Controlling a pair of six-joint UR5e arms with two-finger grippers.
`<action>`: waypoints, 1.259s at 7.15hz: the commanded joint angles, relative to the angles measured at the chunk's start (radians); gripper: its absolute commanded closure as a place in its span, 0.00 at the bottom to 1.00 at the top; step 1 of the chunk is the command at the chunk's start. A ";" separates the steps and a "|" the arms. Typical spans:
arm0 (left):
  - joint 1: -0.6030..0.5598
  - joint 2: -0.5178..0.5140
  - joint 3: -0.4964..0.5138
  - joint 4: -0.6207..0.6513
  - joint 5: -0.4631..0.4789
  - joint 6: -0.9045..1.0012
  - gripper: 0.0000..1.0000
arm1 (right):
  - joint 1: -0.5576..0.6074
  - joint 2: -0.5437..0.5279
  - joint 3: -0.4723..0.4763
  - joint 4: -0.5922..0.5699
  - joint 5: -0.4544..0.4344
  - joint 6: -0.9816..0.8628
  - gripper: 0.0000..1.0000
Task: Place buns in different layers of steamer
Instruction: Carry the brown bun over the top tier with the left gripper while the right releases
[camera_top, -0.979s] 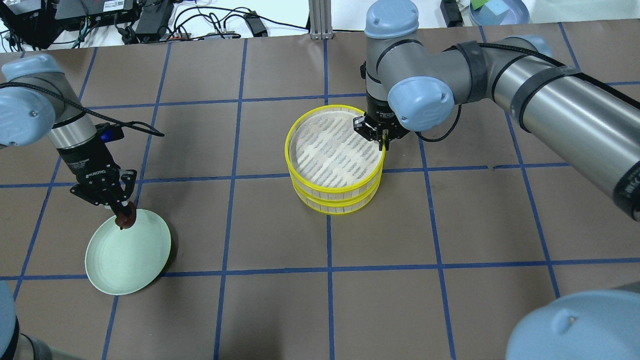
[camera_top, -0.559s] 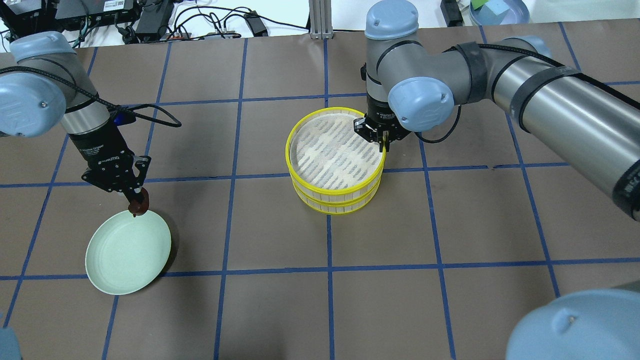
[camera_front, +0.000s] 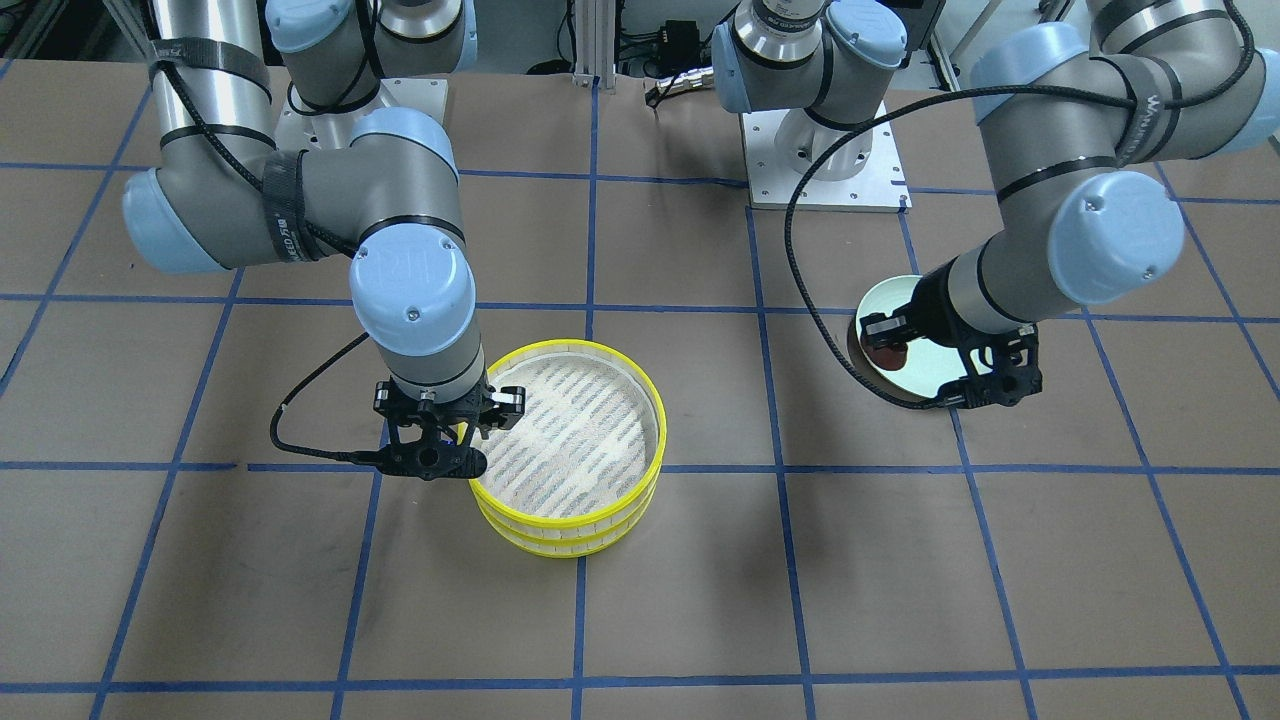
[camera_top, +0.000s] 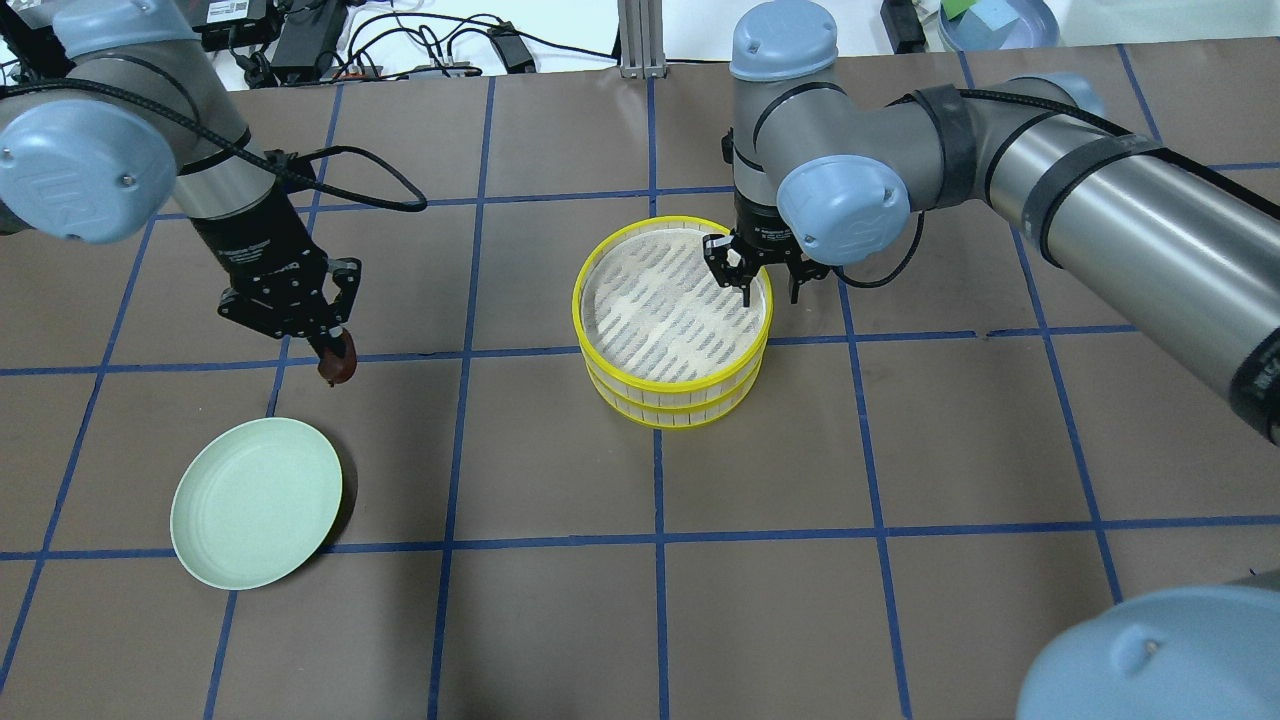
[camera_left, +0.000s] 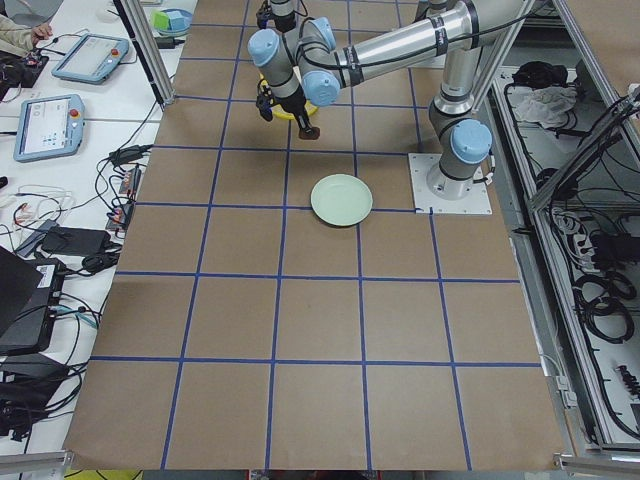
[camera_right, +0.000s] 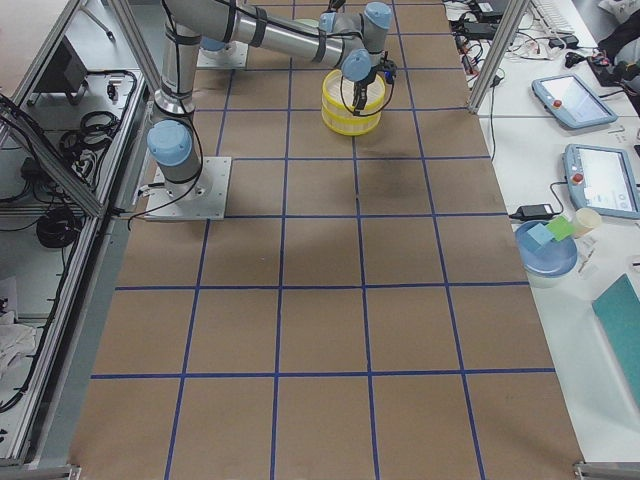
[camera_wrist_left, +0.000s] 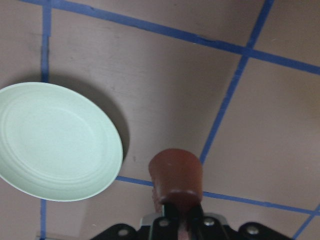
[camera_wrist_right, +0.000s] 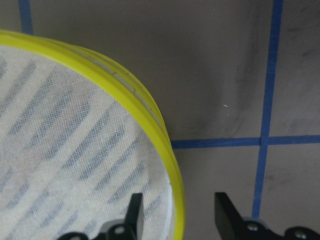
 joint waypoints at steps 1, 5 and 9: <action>-0.125 0.003 0.051 0.037 -0.082 -0.138 1.00 | -0.004 -0.098 -0.004 0.011 0.002 -0.024 0.00; -0.238 -0.020 0.060 0.264 -0.373 -0.250 1.00 | -0.044 -0.387 -0.062 0.280 0.017 -0.075 0.00; -0.292 -0.075 0.046 0.351 -0.432 -0.307 0.77 | -0.046 -0.389 -0.165 0.434 0.023 -0.082 0.00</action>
